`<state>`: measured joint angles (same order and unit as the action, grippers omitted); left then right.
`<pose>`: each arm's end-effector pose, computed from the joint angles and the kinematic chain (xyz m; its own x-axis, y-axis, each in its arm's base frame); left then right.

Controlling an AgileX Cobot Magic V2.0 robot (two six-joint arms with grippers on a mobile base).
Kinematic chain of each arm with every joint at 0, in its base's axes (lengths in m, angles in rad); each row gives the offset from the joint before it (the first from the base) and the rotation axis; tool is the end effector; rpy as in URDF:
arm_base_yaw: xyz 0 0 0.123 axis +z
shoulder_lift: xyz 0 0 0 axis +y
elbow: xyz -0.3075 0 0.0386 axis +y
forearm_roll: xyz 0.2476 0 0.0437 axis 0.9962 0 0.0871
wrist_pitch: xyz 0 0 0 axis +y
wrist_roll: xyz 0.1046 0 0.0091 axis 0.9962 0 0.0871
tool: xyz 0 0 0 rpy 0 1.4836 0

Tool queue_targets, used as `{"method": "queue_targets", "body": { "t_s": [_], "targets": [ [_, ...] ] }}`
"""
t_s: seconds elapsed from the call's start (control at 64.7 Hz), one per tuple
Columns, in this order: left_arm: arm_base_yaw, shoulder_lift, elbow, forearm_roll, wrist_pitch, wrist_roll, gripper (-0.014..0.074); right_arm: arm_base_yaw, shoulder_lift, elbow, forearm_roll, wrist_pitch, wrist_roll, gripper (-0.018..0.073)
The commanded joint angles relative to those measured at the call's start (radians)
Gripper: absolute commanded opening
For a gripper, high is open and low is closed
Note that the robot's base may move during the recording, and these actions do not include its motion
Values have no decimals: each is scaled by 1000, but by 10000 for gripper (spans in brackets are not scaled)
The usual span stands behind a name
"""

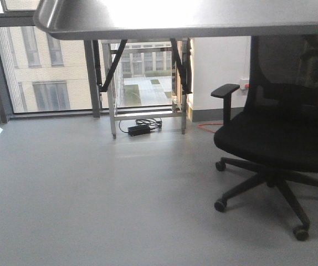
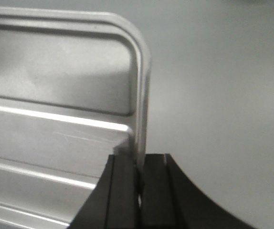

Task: Grab silver tray and place in blue box
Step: 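Turn the base and drive toward the blue bin shelf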

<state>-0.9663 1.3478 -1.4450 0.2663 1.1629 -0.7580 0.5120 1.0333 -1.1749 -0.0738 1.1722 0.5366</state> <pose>0.1742 -0.2076 0.4152 -0.8080 0.1361 -0.5733 0.2904 0.9386 -0.1865 0.1571 0.0801 0.4003 -0.8370 0.0862 -0.5404 -0.0537 0.9698 0.2379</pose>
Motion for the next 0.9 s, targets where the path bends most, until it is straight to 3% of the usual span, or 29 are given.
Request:
{"method": "queue_targets", "body": {
  "t_s": [0.0, 0.881],
  "targets": [
    [1, -35, -29, 85, 38, 17, -98, -9, -19, -35, -91, -6, -6, 57],
    [1, -35, -29, 69, 33, 17, -98, -9, -19, -35, -91, -7, -6, 57]
  ]
}}
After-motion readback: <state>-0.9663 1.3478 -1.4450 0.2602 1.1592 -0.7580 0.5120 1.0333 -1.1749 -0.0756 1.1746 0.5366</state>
